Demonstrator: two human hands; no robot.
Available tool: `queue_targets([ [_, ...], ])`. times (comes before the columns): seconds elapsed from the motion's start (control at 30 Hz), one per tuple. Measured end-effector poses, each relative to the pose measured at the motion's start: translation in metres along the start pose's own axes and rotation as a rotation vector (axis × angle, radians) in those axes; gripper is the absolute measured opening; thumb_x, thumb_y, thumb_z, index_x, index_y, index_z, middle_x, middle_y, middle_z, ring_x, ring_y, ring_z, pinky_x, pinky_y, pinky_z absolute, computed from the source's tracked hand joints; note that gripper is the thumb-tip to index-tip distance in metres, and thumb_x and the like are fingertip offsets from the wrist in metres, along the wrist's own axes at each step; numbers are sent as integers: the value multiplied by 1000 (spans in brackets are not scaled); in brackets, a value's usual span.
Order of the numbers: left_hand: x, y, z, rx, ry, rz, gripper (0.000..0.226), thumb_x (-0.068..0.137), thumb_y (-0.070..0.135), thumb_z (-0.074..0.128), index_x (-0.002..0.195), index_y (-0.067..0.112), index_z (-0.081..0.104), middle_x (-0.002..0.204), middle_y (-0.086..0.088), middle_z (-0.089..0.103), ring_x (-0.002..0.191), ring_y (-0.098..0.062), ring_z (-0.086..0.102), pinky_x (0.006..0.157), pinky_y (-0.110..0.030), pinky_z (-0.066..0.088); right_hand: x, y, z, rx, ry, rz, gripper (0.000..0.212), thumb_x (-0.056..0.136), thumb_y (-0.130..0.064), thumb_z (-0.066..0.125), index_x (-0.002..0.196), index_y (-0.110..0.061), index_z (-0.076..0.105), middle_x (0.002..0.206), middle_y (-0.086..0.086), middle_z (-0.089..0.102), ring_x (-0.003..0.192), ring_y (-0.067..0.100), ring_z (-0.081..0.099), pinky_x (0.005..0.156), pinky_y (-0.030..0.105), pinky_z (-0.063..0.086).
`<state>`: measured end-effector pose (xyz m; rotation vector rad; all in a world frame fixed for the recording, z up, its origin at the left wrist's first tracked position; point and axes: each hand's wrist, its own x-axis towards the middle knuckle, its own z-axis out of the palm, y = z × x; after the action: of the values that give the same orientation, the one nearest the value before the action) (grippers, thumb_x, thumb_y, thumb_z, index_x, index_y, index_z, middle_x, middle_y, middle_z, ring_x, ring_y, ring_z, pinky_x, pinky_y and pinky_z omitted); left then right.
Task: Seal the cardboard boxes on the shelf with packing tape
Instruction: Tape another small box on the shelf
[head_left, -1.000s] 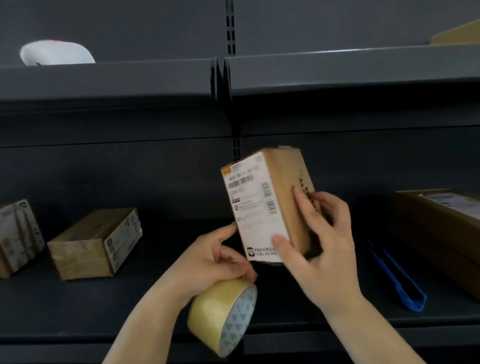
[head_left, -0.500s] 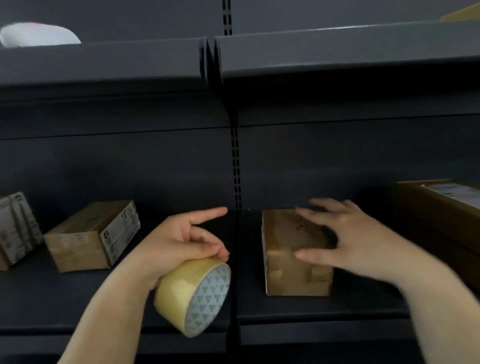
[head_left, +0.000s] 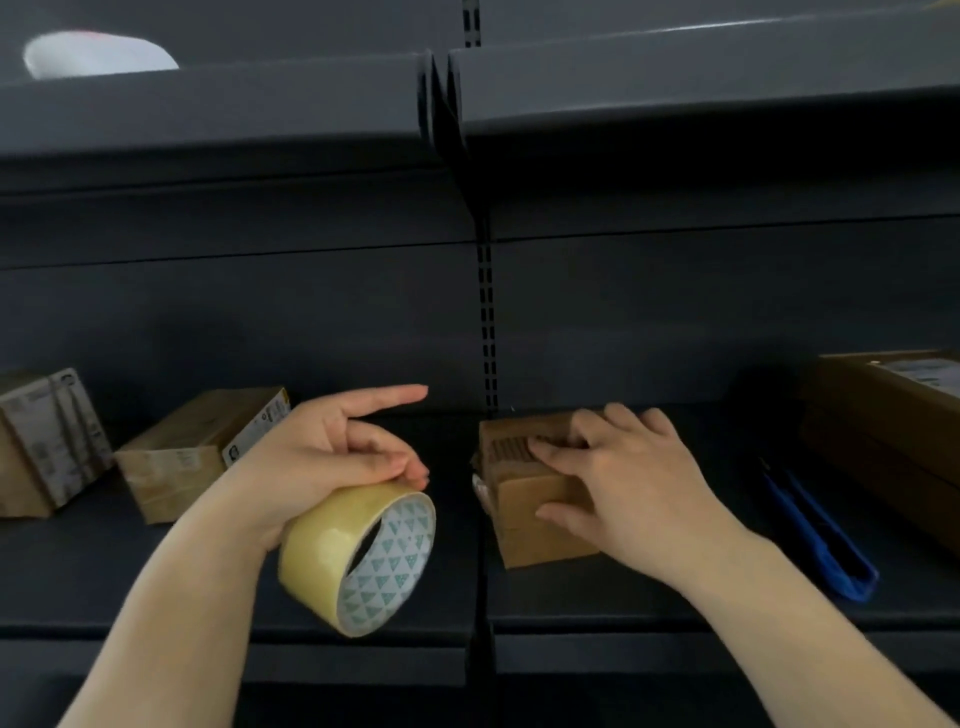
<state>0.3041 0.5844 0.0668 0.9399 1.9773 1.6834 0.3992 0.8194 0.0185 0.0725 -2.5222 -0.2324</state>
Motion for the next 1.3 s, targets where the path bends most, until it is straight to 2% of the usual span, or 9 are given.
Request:
queue_targets([
  [0.07, 1, 2, 1, 26, -17, 3, 69, 53, 24, 85, 117, 26, 59, 77, -16, 74, 77, -20, 72, 67, -22, 54, 5, -1, -6, 38, -11, 27, 57, 71, -70, 46, 107, -33, 70, 87, -8, 62, 82, 19, 58, 71, 39, 44],
  [0.17, 7, 5, 8, 98, -20, 28, 58, 64, 9, 68, 117, 28, 55, 76, -9, 75, 74, -15, 71, 68, -21, 54, 18, -17, -25, 528, -74, 122, 69, 69, -80, 25, 100, -34, 66, 94, -16, 60, 90, 6, 54, 80, 32, 42],
  [0.3, 13, 11, 14, 142, 8, 111, 52, 66, 14, 66, 114, 32, 57, 79, -4, 76, 77, -11, 70, 70, -20, 53, 43, -49, -27, 798, -213, 50, 50, 75, -70, 44, 66, -22, 54, 65, -10, 54, 59, 5, 50, 54, 24, 39],
  [0.6, 9, 0, 12, 176, 101, 261, 46, 71, 13, 63, 113, 33, 58, 86, 5, 76, 90, -5, 69, 78, -13, 50, 68, -53, -21, 1163, -465, 75, 27, 86, -33, 62, 64, -18, 56, 46, -13, 48, 51, 6, 45, 57, 27, 35],
  [0.77, 12, -5, 10, 225, 63, 298, 43, 69, 17, 64, 108, 34, 61, 83, 7, 76, 86, 0, 68, 79, -10, 47, 69, -51, -16, 1233, -534, 49, 21, 90, -20, 58, 69, -20, 58, 38, -18, 49, 41, -6, 46, 47, 9, 31],
  [0.97, 15, -16, -8, 81, 168, 396, 65, 63, 16, 80, 119, 38, 54, 118, 14, 65, 112, -8, 59, 87, -22, 51, 70, -55, -7, 1313, -401, 89, 33, 91, -13, 56, 59, -11, 48, 46, -13, 41, 42, -2, 38, 48, 15, 30],
  [1.1, 12, -25, -22, -16, 117, 249, 53, 50, 67, 75, 86, 29, 74, 82, 5, 72, 79, -9, 67, 70, -19, 52, 74, -47, -5, 1442, -203, 195, 36, 96, -22, 48, 61, -11, 48, 49, -4, 39, 44, 7, 39, 52, 23, 33],
  [1.2, 17, -33, -20, -21, -120, 257, 41, 67, 57, 71, 62, 16, 70, 54, -2, 67, 55, -17, 66, 68, -20, 52, 78, -48, 0, 1441, -83, 258, 45, 95, -24, 50, 52, -13, 45, 44, -1, 38, 41, 9, 39, 50, 25, 33],
  [1.3, 22, -27, -28, -110, -292, 259, 23, 76, 37, 71, 81, 14, 72, 56, -6, 69, 56, -18, 68, 90, -31, 50, 81, -44, 0, 1402, -5, 288, 47, 93, -20, 54, 48, -12, 42, 42, 1, 37, 37, 9, 37, 47, 23, 32],
])
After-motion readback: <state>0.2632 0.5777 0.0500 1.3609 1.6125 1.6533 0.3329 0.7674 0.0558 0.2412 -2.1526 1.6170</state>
